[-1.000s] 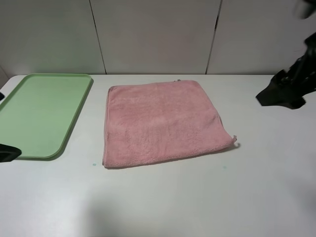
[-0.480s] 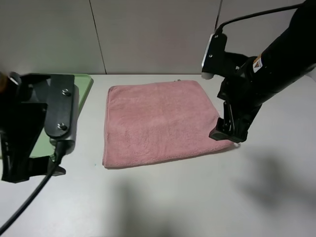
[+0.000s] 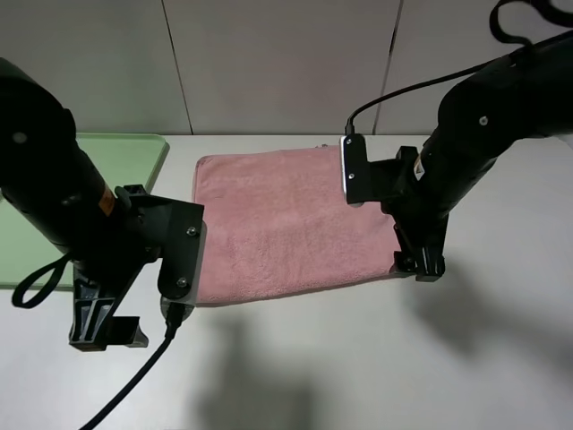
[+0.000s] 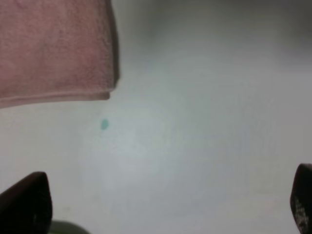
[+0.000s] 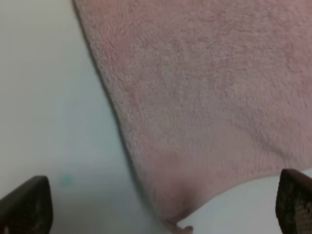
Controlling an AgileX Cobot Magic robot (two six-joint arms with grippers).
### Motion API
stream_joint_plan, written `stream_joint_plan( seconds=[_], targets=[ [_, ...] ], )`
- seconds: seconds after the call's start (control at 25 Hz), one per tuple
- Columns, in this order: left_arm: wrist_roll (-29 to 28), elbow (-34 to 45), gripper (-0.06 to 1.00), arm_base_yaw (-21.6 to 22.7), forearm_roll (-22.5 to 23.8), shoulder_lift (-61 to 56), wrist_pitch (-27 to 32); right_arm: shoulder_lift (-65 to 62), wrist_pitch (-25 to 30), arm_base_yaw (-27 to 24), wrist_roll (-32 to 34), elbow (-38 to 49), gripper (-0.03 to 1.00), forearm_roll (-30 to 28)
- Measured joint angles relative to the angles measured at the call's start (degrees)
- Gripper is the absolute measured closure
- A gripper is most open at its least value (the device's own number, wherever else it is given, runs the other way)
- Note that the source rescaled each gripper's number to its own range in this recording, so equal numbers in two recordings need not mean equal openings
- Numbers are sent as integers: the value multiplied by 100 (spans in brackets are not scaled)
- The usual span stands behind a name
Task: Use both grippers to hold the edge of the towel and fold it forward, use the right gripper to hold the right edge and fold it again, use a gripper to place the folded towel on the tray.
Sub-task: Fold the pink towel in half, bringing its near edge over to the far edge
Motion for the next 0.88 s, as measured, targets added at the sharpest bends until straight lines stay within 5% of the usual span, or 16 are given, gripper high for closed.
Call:
stream_joint_plan(
  seconds=[0.88],
  targets=[
    [237, 0, -4, 0, 0, 83, -348, 1302, -432, 0, -785, -6, -3, -569]
  ],
)
